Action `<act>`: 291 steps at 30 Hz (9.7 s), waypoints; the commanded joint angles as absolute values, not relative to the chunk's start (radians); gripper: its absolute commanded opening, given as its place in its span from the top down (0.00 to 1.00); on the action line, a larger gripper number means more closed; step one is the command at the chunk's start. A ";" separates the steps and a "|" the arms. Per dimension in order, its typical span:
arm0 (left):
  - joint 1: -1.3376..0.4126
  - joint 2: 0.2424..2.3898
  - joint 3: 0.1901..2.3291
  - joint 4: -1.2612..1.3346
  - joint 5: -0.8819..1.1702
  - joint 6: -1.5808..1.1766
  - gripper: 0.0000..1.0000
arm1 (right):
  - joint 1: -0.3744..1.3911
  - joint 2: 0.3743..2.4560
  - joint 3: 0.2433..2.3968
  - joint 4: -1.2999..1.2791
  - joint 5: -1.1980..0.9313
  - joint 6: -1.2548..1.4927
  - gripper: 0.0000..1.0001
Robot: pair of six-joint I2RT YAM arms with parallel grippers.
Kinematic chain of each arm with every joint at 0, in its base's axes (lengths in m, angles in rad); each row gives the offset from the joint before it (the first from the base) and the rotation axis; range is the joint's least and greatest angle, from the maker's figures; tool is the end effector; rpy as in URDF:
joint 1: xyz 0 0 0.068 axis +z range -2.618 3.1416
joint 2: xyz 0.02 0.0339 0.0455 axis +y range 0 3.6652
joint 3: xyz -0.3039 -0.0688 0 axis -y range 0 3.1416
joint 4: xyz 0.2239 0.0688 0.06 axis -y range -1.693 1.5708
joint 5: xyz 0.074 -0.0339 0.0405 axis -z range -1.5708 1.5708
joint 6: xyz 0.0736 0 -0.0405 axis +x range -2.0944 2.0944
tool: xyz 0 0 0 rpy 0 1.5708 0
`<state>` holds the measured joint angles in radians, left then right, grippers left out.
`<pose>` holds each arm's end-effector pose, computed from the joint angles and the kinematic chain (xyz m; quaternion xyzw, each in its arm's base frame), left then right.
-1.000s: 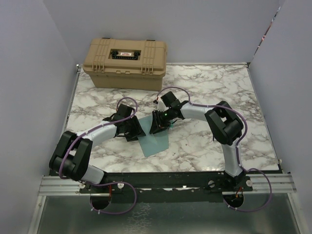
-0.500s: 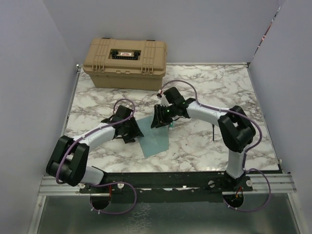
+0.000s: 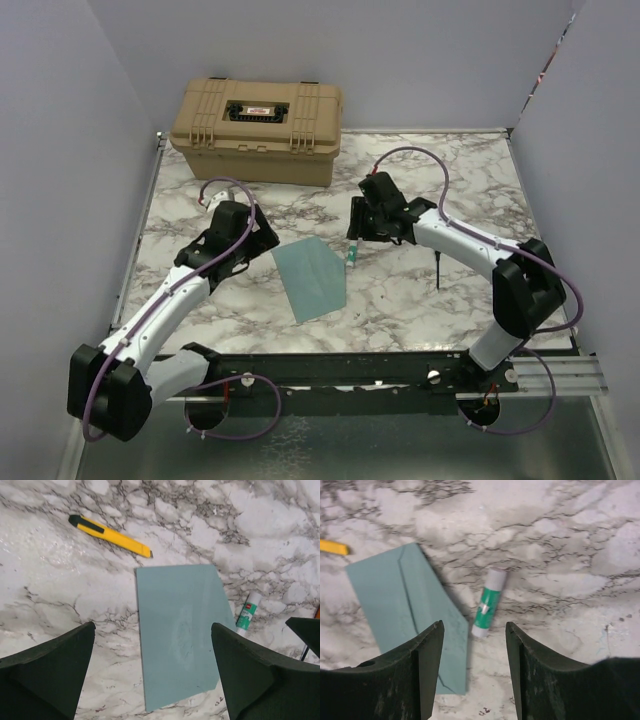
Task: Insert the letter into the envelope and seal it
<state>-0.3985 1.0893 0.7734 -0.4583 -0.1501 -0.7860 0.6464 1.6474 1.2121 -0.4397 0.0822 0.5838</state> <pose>0.2030 -0.0735 0.2677 -0.2055 0.8963 -0.1586 0.3595 0.2958 0.2156 0.2634 -0.0154 0.9393 0.1650 0.3005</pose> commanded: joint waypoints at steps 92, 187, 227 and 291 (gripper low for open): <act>-0.575 1.317 0.983 0.124 0.682 -0.427 1.00 | 0.502 1.450 1.341 -0.351 -0.684 0.653 0.59; -0.546 1.242 1.105 -0.007 0.460 -0.497 1.00 | 0.471 1.450 1.065 -0.152 0.100 0.396 0.35; -0.546 1.225 1.058 0.165 0.652 -0.609 1.00 | 0.471 1.459 1.203 0.415 -0.787 1.019 0.83; -0.442 1.211 0.937 0.379 0.333 -1.179 1.00 | 0.633 1.503 1.432 -0.158 -0.406 0.296 0.44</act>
<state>-0.4404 1.1992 0.9047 0.3531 0.3584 -1.1091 0.6170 1.4780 1.3815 -0.1200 -0.5060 0.3523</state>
